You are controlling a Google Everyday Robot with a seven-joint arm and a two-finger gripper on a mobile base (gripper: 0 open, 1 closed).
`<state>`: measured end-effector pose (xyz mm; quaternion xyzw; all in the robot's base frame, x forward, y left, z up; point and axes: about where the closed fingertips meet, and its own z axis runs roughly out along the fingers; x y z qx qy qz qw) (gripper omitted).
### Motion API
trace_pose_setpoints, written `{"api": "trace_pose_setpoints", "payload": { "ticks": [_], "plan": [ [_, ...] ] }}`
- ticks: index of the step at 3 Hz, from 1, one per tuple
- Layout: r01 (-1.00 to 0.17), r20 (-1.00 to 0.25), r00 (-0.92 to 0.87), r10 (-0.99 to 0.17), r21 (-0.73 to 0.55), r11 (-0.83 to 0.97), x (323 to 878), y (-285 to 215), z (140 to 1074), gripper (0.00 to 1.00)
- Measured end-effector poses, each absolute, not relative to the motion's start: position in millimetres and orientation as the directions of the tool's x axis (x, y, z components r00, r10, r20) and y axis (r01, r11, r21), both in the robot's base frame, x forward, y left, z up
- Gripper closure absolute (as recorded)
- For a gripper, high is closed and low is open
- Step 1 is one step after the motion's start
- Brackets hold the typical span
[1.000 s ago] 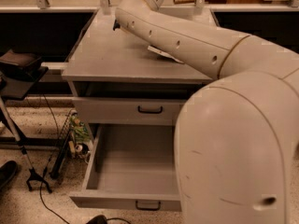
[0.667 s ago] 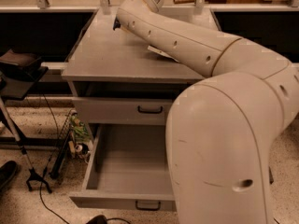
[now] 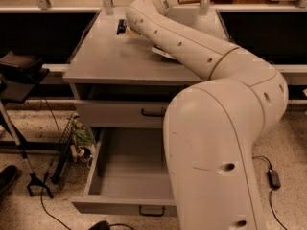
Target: Pick rxbar blueberry from middle drawer and place on counter
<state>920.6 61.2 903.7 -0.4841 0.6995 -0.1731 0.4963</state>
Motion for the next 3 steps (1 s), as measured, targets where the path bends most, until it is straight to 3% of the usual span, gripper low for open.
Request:
{"api": "trace_pose_setpoints", "payload": {
  "ticks": [2, 3],
  "plan": [
    [-0.535, -0.547, -0.035, -0.837, -0.697, 0.478, 924.8, 45.1, 900.6, 0.11],
    [-0.559, -0.553, -0.037, -0.832, -0.679, 0.476, 920.6, 38.2, 903.5, 0.00]
  ]
}}
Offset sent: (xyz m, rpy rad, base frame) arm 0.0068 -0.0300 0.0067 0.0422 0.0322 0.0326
